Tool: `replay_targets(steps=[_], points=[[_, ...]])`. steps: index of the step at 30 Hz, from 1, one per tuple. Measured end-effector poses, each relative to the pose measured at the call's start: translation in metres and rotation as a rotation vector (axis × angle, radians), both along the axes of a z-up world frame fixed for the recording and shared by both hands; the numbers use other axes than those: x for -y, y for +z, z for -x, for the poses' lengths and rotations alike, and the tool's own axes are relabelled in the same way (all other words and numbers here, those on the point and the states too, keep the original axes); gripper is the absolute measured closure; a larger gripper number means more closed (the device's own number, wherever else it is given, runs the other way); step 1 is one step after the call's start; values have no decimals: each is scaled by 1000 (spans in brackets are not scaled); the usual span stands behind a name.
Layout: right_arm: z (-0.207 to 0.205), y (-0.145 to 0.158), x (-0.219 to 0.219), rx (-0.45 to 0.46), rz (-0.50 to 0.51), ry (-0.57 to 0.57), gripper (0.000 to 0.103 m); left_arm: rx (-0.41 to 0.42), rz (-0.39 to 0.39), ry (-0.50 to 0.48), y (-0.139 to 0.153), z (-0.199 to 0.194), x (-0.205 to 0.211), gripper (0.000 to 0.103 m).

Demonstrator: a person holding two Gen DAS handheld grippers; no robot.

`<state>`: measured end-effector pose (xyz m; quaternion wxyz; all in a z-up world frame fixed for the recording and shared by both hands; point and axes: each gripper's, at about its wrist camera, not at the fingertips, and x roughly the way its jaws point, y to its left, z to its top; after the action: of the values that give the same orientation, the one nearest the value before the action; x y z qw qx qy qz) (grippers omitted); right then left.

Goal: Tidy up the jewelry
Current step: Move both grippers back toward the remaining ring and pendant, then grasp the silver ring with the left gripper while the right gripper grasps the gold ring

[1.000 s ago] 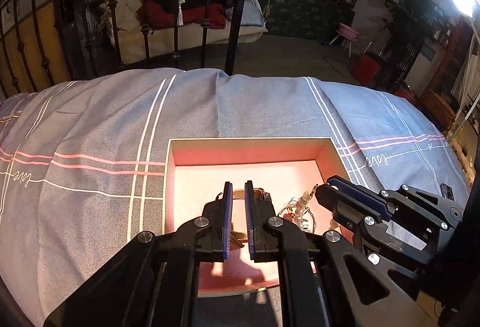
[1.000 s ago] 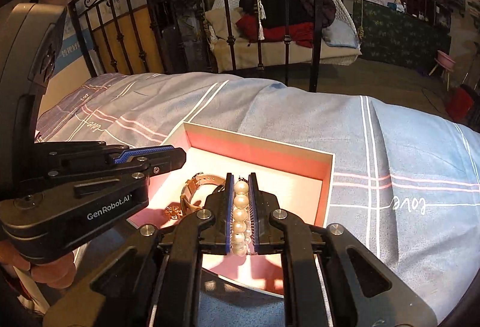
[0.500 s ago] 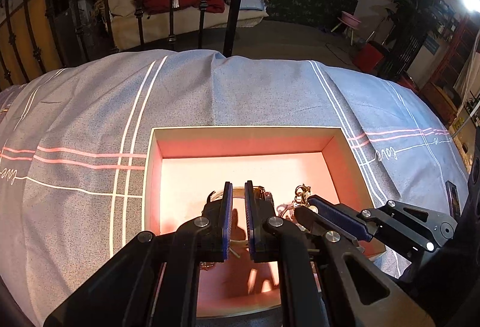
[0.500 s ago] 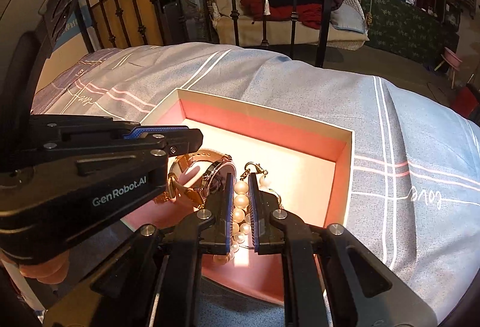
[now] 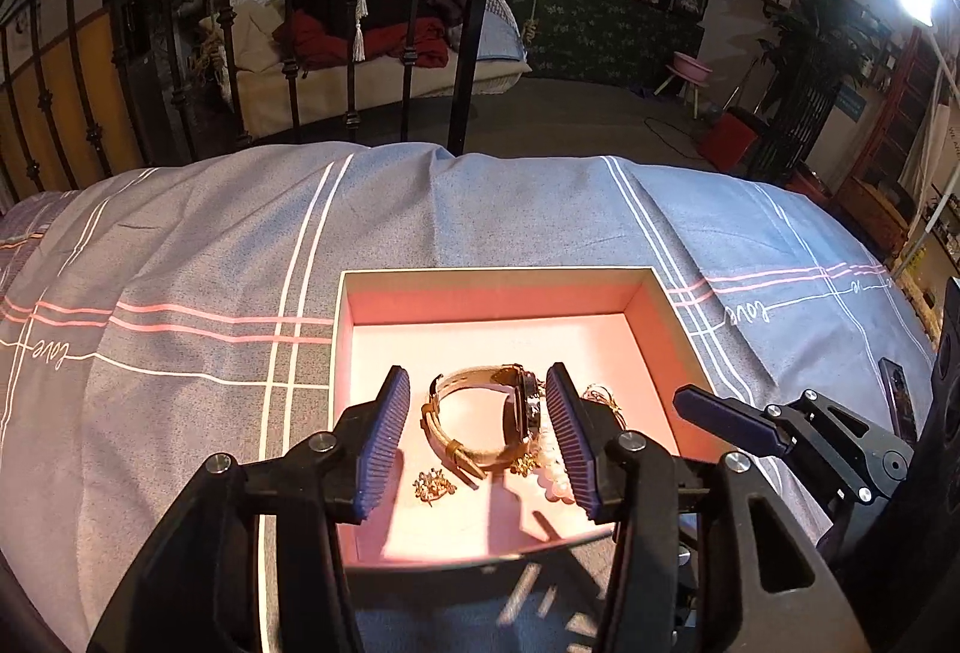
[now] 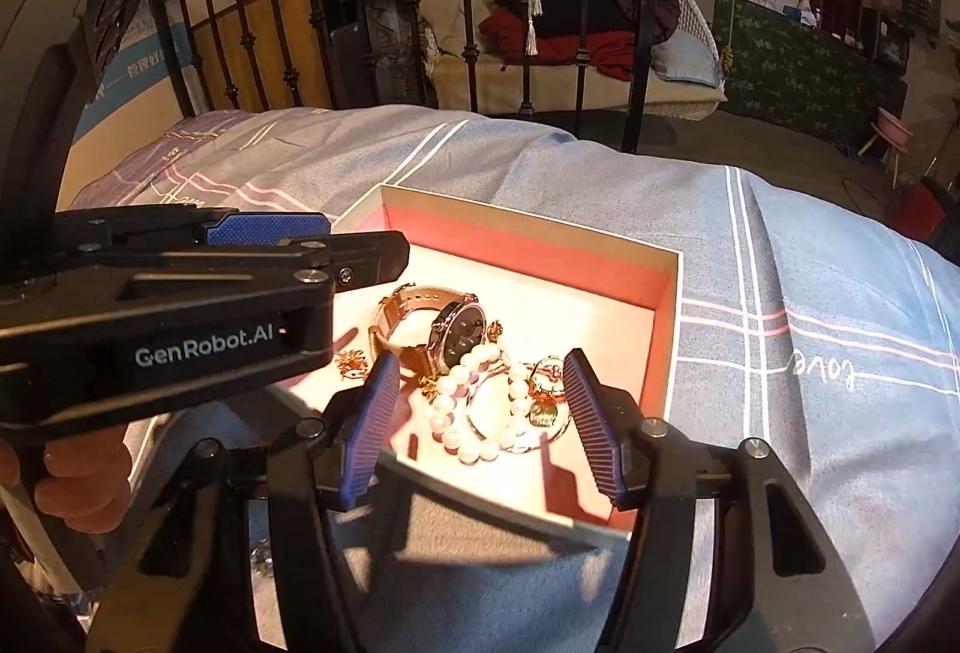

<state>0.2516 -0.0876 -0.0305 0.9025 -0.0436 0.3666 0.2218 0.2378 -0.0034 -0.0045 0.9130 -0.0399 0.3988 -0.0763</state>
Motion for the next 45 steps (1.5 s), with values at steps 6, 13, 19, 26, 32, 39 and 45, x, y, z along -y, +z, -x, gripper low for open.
replay_targets(steps=[6, 13, 19, 26, 32, 39, 45], points=[[67, -3, 28, 2, -52, -38, 38, 28, 25, -25, -8, 63, -4, 45], [138, -39, 47, -67, -79, -86, 38, -26, 27, -38, -46, 115, 4, 44], [160, -50, 29, -47, 2, -54, 38, -61, -43, -21, -65, 113, 12, 44], [162, -51, 28, -40, 16, -53, 38, -70, -109, -25, -72, 113, 18, 72], [157, -50, 26, -29, 33, -48, 59, -59, -103, -28, -71, 115, 17, 86], [158, -51, 31, -22, 44, -71, 85, -60, -99, -18, -70, 117, 17, 86], [160, -51, 34, -11, 31, -68, 94, -63, -89, -12, -69, 116, 15, 86]])
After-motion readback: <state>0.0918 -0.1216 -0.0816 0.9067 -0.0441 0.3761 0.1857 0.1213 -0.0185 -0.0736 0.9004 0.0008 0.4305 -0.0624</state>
